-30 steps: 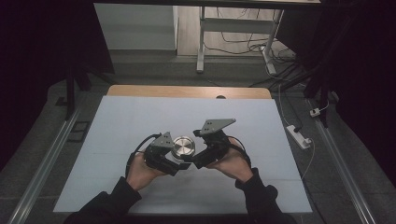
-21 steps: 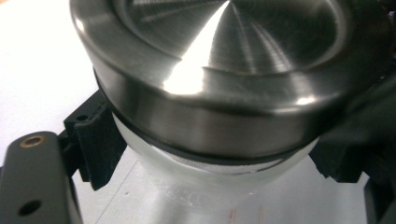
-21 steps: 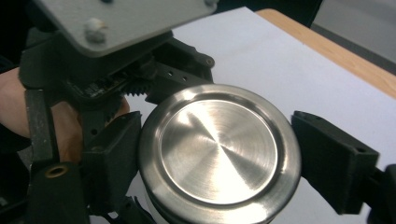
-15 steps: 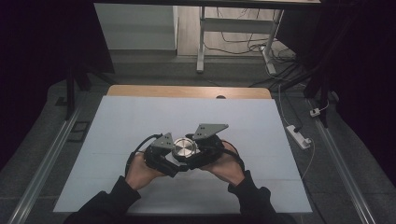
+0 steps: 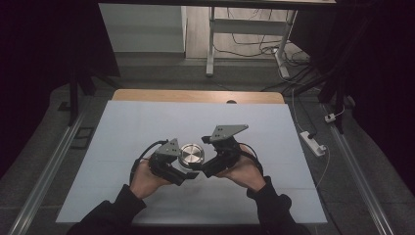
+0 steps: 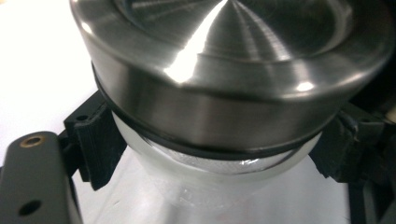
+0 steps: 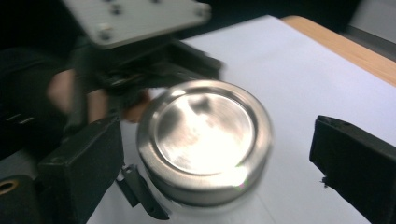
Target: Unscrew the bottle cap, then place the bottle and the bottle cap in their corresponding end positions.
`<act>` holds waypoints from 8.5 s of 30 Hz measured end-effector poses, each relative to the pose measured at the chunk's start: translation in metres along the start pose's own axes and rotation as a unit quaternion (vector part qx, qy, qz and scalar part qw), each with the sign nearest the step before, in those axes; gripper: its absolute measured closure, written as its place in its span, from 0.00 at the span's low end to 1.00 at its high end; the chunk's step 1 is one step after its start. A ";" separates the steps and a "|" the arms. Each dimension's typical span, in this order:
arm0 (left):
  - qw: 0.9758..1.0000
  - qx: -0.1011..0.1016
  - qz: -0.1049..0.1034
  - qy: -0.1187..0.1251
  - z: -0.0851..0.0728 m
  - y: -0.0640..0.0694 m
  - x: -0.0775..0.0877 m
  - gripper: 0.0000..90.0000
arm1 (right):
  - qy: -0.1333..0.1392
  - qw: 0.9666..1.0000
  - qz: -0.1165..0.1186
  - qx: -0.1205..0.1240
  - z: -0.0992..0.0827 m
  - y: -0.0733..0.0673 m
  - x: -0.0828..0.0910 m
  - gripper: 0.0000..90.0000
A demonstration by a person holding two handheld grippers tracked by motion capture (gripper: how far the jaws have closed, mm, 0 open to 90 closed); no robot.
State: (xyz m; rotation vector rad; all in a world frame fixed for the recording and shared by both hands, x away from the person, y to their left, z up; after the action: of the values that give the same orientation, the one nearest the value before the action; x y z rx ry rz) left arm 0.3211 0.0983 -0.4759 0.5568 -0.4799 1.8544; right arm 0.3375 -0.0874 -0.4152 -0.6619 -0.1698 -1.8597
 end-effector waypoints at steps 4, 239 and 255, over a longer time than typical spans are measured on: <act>1.000 0.011 0.025 -0.003 -0.001 -0.001 -0.001 0.17 | 0.001 0.998 -0.058 -0.017 0.001 -0.006 -0.006 0.05; 0.998 0.060 0.033 0.005 -0.016 -0.050 -0.010 0.00 | -0.034 0.998 -0.040 -0.036 -0.096 -0.001 -0.022 0.00; 0.998 0.059 0.026 0.003 -0.024 -0.022 0.007 0.00 | -0.028 0.997 -0.065 -0.034 -0.095 0.003 -0.005 0.00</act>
State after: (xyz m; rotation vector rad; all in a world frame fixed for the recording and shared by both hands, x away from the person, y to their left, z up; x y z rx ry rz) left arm 0.3365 0.1245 -0.4903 0.6227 -0.3851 1.9437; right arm 0.3074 -0.1244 -0.4979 -0.7660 -0.1897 -1.9806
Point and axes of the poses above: each handheld gripper's, and its own axes: x roughly backward along the jaws, z roughly out of its top, y roughly to its right, the point moved 2 cm from there along -x, roughly forward along the jaws, and after that the axes turned 9 degrees about -x, right-handed, at the moved point
